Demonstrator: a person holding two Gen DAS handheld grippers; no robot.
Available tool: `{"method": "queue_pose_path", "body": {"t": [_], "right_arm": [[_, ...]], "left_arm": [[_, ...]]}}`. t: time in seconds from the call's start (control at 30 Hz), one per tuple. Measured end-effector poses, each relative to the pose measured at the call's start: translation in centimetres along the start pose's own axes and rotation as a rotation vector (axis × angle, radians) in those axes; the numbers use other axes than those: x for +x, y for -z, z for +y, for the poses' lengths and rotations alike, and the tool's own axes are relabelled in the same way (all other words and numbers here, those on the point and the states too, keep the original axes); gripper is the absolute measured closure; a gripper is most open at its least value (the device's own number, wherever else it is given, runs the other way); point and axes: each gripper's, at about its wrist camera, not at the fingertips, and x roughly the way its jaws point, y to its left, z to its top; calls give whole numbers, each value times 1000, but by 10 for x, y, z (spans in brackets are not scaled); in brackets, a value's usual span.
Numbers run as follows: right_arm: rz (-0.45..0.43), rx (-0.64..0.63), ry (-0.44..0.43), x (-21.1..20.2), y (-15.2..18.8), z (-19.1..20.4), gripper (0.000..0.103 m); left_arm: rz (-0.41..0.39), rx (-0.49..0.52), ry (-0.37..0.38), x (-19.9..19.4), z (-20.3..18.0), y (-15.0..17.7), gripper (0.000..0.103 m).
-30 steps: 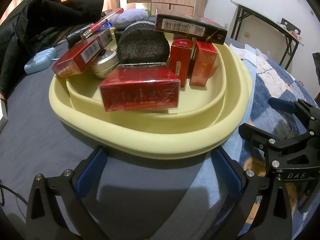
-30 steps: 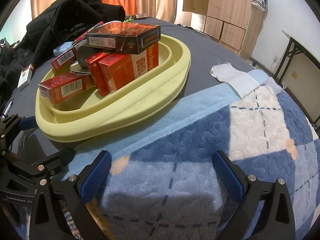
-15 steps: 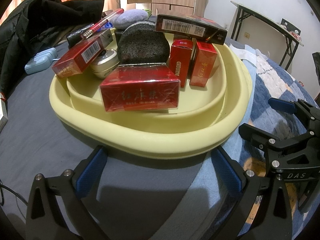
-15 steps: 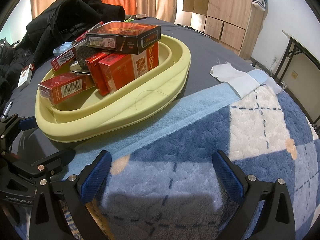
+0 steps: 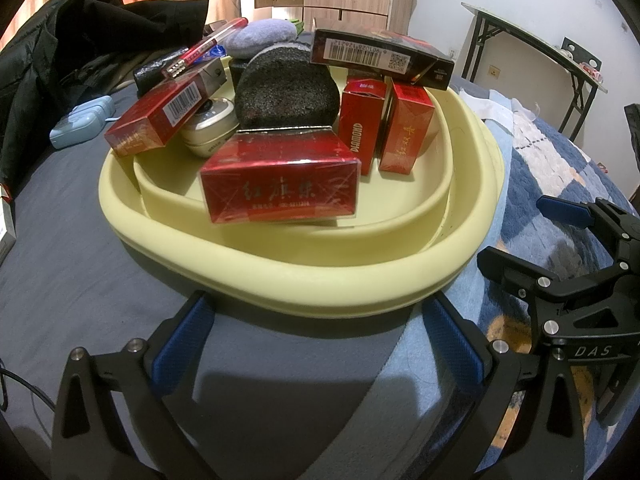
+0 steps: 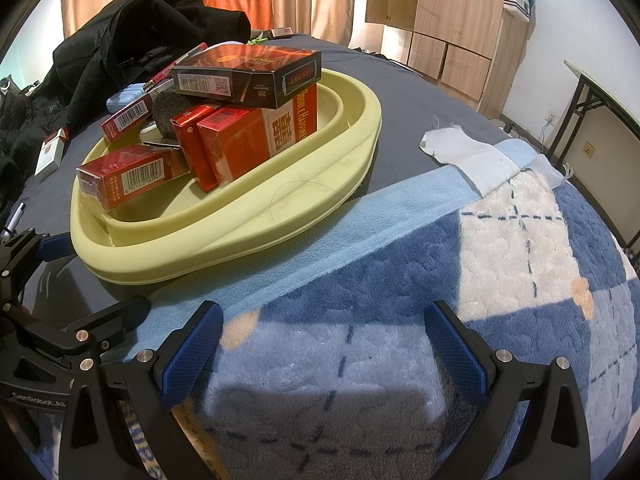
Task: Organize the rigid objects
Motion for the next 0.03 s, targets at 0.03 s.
{"method": "queue_pose_path", "body": {"t": [0.03], "right_arm": [[0,0,0,0,0,0,0]], "left_arm": [[0,0,0,0,0,0,0]]}}
